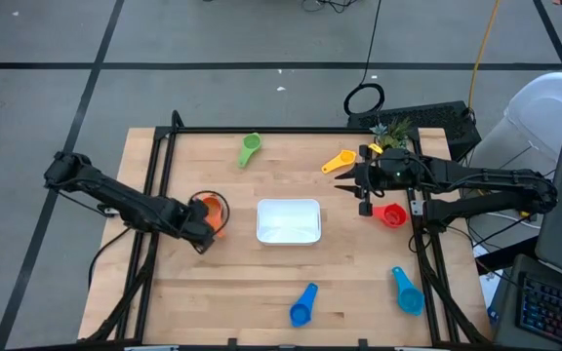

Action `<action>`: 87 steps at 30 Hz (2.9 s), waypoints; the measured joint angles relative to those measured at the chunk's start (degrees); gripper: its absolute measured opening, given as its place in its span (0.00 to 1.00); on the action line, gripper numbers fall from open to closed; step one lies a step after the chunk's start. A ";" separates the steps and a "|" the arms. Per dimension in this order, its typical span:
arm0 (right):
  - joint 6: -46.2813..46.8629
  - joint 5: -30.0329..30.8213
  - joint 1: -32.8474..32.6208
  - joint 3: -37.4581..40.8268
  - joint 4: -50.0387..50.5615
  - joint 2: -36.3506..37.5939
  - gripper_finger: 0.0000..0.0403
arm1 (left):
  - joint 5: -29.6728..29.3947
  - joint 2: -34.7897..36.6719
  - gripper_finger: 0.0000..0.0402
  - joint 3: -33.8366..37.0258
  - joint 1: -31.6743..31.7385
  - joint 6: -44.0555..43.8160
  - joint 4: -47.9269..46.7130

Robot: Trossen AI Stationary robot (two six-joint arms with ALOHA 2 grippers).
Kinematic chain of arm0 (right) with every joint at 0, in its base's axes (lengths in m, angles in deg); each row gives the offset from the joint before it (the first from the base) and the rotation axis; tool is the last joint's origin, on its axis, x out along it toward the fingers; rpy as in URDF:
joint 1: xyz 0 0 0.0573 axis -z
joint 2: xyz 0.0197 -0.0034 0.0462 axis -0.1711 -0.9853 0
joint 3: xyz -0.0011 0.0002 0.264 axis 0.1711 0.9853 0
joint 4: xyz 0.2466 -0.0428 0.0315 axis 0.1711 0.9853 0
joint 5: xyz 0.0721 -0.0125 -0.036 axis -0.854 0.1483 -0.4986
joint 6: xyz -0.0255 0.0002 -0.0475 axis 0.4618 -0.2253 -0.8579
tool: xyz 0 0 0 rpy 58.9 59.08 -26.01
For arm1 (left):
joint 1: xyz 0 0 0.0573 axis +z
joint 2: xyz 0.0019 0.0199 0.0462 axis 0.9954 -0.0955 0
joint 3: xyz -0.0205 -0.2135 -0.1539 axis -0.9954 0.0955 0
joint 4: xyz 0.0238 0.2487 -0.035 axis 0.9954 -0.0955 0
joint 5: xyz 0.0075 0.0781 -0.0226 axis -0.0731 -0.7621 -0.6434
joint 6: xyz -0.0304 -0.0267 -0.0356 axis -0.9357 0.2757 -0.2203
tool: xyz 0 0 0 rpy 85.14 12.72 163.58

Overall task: Nest measuring cups in basket
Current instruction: Stack the orange measuring cup on top of the blue measuring cup, then stack the red measuring cup on top of the stacked blue and orange measuring cup

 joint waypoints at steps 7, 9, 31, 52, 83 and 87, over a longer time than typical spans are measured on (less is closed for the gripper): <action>0.00 0.00 0.00 0.00 -0.35 -0.01 0.24 | 2.95 0.84 0.05 0.78 -0.58 -9.01 -10.81; 0.33 0.00 0.00 0.00 -0.35 -0.01 0.24 | 2.60 0.25 0.05 1.09 -0.08 -10.02 -10.18; -0.22 -0.09 0.00 0.00 -0.34 -0.01 0.24 | -0.01 -0.19 0.05 2.64 2.73 -5.96 8.04; 1.42 0.00 0.00 0.00 -0.75 -0.01 0.24 | -16.38 -0.59 0.05 -8.96 3.77 25.71 5.11; 3.35 4.23 -0.02 0.00 2.34 -0.01 0.24 | -3.00 -0.60 0.57 0.37 11.03 44.88 15.97; 4.75 17.93 0.02 0.00 7.15 0.81 0.24 | -2.24 -0.60 0.52 2.36 11.80 44.47 15.92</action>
